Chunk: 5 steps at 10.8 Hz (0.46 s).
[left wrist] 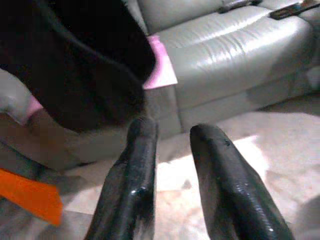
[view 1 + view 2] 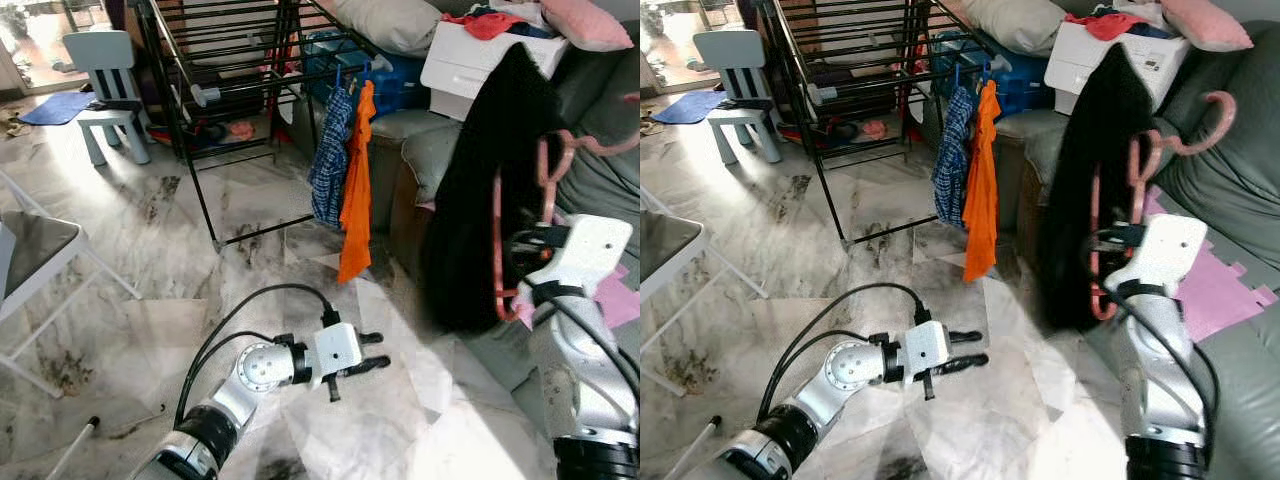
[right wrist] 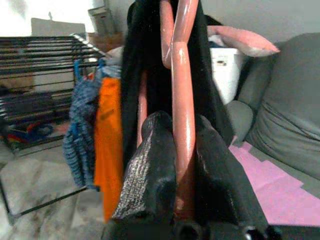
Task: Hang hanger
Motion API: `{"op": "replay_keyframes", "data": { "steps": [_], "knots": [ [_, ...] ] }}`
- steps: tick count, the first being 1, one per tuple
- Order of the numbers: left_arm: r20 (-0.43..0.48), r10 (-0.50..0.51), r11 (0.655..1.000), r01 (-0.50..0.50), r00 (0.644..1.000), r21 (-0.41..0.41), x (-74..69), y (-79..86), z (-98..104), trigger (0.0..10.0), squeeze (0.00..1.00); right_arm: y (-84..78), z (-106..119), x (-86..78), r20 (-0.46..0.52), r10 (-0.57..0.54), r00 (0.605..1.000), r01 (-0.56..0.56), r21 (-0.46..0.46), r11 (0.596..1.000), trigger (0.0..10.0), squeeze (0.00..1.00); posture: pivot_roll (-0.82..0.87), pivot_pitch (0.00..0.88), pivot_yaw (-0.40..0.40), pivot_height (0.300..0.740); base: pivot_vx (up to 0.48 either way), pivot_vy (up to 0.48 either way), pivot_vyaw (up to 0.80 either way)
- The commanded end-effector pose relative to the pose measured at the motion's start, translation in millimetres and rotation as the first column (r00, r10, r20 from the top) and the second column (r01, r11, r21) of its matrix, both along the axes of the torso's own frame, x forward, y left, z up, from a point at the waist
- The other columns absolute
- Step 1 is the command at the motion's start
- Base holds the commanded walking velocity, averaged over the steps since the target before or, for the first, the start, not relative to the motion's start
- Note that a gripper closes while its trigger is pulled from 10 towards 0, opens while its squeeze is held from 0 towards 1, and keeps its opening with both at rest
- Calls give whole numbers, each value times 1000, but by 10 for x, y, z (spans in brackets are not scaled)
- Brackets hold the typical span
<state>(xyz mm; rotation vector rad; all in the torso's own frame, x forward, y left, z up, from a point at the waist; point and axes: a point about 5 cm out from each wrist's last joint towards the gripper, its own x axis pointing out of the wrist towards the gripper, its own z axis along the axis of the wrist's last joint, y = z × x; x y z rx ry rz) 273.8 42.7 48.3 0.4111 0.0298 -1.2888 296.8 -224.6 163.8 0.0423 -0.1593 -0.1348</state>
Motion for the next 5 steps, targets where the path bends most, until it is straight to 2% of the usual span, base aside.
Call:
{"op": "replay_keyframes", "data": {
  "steps": [1, 3, 4, 5],
  "knots": [
    [-32, 11, 1000, -11, 999, -12, 17, 42, 9, 10000, 1000, 85, 114, -22, 71, 52, 996, -50, -28, 998, 10000, 0, 14, 0, -30, 740, 0, 0, 0],
    [-30, 49, 998, -50, 998, -28, 122, 187, 94, 10000, 1000, 175, -87, -128, 3, 120, 993, -119, -73, 990, 10000, 0, 14, 0, -32, 740, 0, 0, 0],
    [12, 79, 997, -79, 997, -27, 217, 276, 182, 10000, 1000, 191, -204, -218, -32, 155, 987, -157, -93, 983, 10000, 0, 17, 0, -34, 740, 0, 0, 0],
    [93, 108, 994, -106, 990, -28, 345, 376, 340, 10000, 1000, 214, -346, -378, -72, 240, 968, -246, -97, 964, 10000, 0, 23, 0, -33, 740, 0, 0, 0]
  ]
}}
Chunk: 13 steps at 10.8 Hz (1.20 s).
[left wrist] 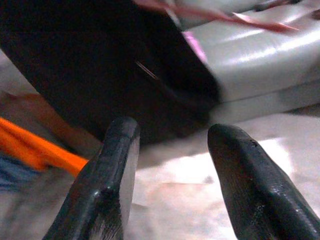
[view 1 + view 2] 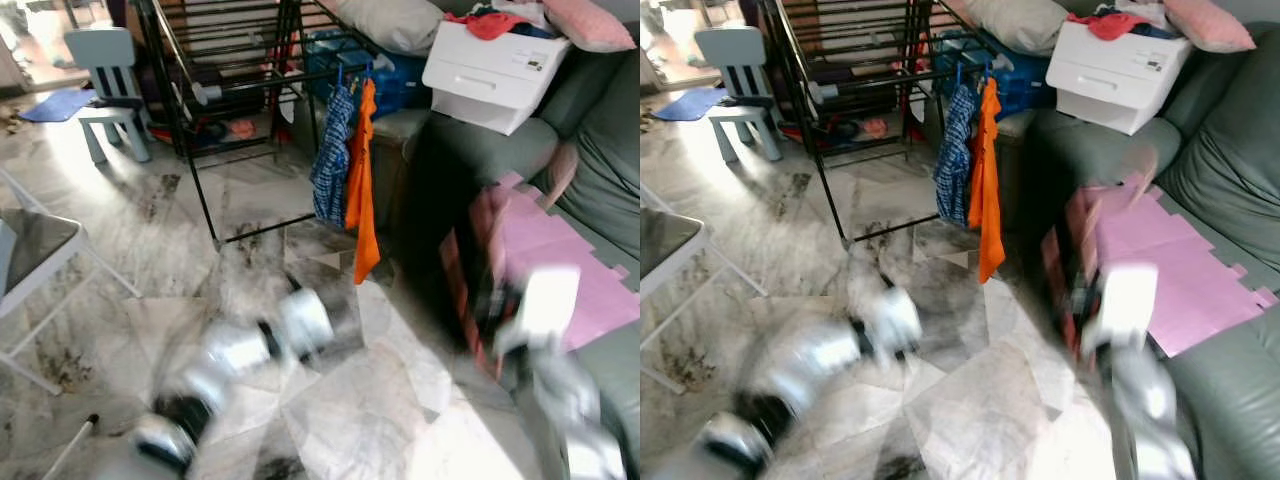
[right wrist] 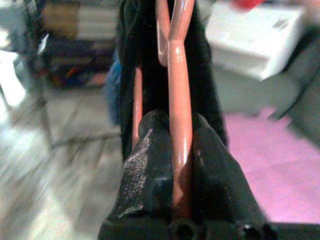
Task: Hang hanger
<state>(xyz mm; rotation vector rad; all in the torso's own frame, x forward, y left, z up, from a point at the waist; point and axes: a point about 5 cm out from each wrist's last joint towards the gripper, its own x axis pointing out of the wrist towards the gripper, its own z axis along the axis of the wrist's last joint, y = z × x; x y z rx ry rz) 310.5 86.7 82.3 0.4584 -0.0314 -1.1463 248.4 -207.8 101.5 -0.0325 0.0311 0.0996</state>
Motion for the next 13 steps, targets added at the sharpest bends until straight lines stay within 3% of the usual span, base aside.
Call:
{"op": "replay_keyframes", "data": {
  "steps": [1, 2, 3, 6, 8, 10, 13],
  "knots": [
    [60, -14, 1000, 15, 998, -2, 30, -25, 93, 10000, 1000, 45, 226, -5, 118, 60, 991, -59, -13, 998, 10000, 0, 19, 0, -30, 740, 0, 0, 0],
    [123, -24, 1000, 23, 992, 10, 87, 43, 218, 10000, 1000, 35, 150, -156, 80, 112, 991, -111, -19, 994, 10000, 0, 13, 0, -26, 740, 0, 0, 0],
    [195, -67, 996, 53, 979, 76, 131, 161, 324, 10000, 1000, 1, 69, -317, 33, 160, 986, -161, 20, 987, 10000, 0, 8, 0, -21, 740, 0, 0, 0],
    [269, -114, 973, 53, 956, 223, 207, 333, 389, 10000, 1000, 47, -44, -469, -81, 308, 948, -309, 0, 951, 10000, 0, 8, 0, -17, 740, 0, 0, 0],
    [290, -130, 966, 55, 948, 254, 214, 340, 395, 10000, 1000, 5, -62, -536, -146, 390, 909, -397, -21, 918, 10000, 0, 8, 0, -17, 740, 0, 0, 0],
    [304, -154, 956, 65, 940, 285, 199, 334, 359, 10000, 1000, -151, -86, -617, -267, 470, 841, -509, -100, 855, 10000, 0, 10, 0, -23, 740, 0, 0, 0],
    [286, -226, 923, 111, 931, 368, 158, 329, 273, 10000, 1000, -198, -73, -681, -388, 576, 719, -660, -122, 742, 10000, 0, 8, 0, -22, 740, 0, 0, 0]
  ]
}}
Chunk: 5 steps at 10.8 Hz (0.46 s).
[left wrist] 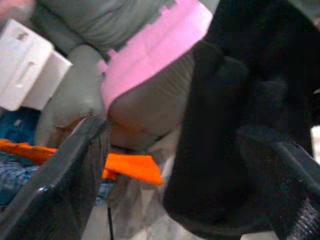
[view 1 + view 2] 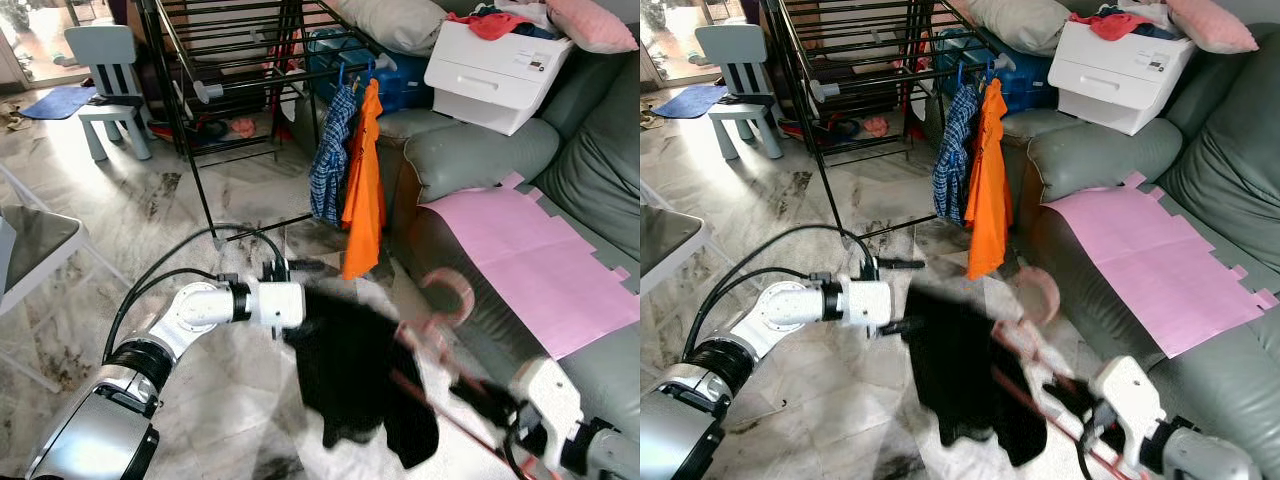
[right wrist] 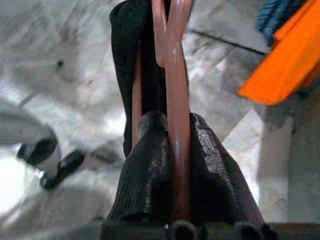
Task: Hang hanger
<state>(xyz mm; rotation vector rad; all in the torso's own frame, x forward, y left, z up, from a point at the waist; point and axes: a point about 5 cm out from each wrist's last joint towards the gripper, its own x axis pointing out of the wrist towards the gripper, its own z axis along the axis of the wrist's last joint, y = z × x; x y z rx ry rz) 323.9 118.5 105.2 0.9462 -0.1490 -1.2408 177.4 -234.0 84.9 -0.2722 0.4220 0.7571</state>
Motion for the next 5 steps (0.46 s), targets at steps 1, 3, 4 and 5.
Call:
{"op": "replay_keyframes", "data": {
  "steps": [1, 3, 4, 5],
  "knots": [
    [5, -19, 999, 19, 1000, 43, 17, 11, 15, 10000, 1000, 84, 117, 38, 46, 79, 996, -79, -8, 997, 10000, 0, 7, 0, -20, 740, 0, 0, 0],
    [-34, -36, 997, 38, 999, 70, -1, -20, -38, 10000, 1000, 105, 169, 80, 74, 145, 987, -140, -67, 988, 10000, 0, 5, 0, -21, 740, 0, 0, 0],
    [-86, -49, 992, 59, 995, 108, -20, -18, -94, 10000, 1000, 101, 200, 116, 96, 171, 981, -161, -104, 982, 10000, 0, 7, 0, -22, 740, 0, 0, 0],
    [-130, -55, 987, 73, 990, 141, -37, -4, -141, 8431, 0, 109, 239, 161, 122, 183, 976, -168, -125, 978, 10000, 0, 7, 0, -21, 740, 0, 0, 0]
  ]
}}
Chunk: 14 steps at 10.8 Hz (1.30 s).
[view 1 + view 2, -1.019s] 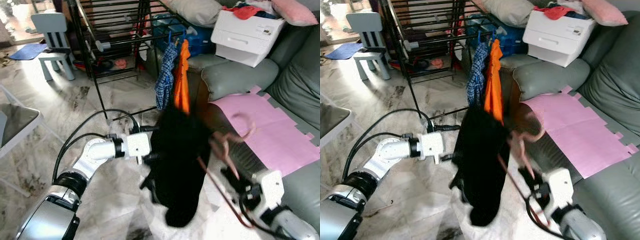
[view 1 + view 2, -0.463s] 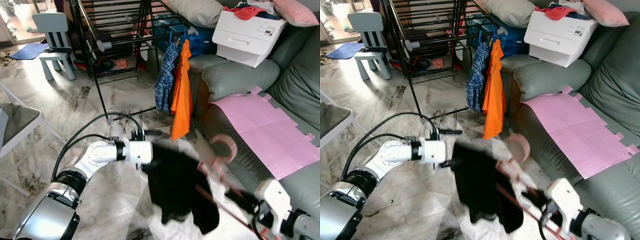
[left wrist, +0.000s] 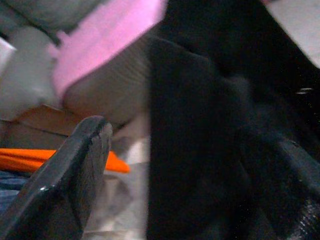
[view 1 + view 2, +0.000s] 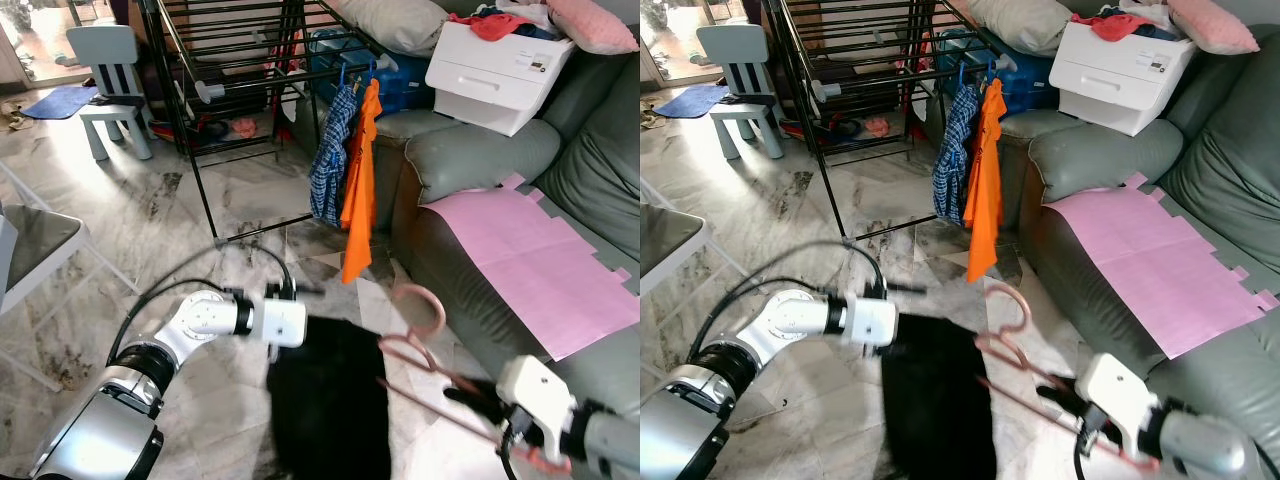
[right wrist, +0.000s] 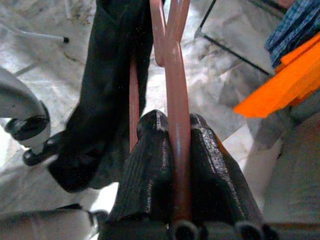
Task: Hang hanger
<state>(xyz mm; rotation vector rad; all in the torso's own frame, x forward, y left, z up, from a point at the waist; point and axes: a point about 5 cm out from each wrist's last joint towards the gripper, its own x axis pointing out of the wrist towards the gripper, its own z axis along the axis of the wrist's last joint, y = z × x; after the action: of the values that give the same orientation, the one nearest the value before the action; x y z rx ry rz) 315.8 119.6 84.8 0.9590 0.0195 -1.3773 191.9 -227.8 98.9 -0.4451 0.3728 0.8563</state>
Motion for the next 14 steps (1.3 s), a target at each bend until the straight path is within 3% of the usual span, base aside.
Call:
{"op": "replay_keyframes", "data": {
  "steps": [1, 2, 6, 9, 14],
  "knots": [
    [4, -14, 999, 14, 1000, 35, 43, -8, 47, 2824, 0, 68, 131, 43, 69, 50, 996, -50, -2, 999, 10000, 0, 7, 0, -20, 740, 0, 0, 0],
    [5, -8, 999, 8, 1000, 48, 59, -14, 46, 0, 0, 87, 139, 55, 82, 66, 994, -64, -22, 998, 10000, 0, 5, 0, -20, 740, 0, 0, 0],
    [69, 75, 994, -80, 995, 74, 223, -87, 146, 0, 0, 122, 111, 40, 91, 134, 987, -126, -89, 988, 10000, 0, -3, 0, -16, 740, 0, 0, 0],
    [56, 65, 989, -72, 996, 130, 221, -90, 103, 0, 0, 76, 208, 177, 272, 174, 946, -114, -222, 968, 10000, 0, -10, 0, -6, 740, 0, 0, 0],
    [61, 80, 987, -88, 995, 132, 240, -92, 111, 0, 0, 82, 157, 232, 345, 164, 924, -86, -231, 969, 10000, 0, -4, 0, -4, 740, 0, 0, 0]
  ]
}}
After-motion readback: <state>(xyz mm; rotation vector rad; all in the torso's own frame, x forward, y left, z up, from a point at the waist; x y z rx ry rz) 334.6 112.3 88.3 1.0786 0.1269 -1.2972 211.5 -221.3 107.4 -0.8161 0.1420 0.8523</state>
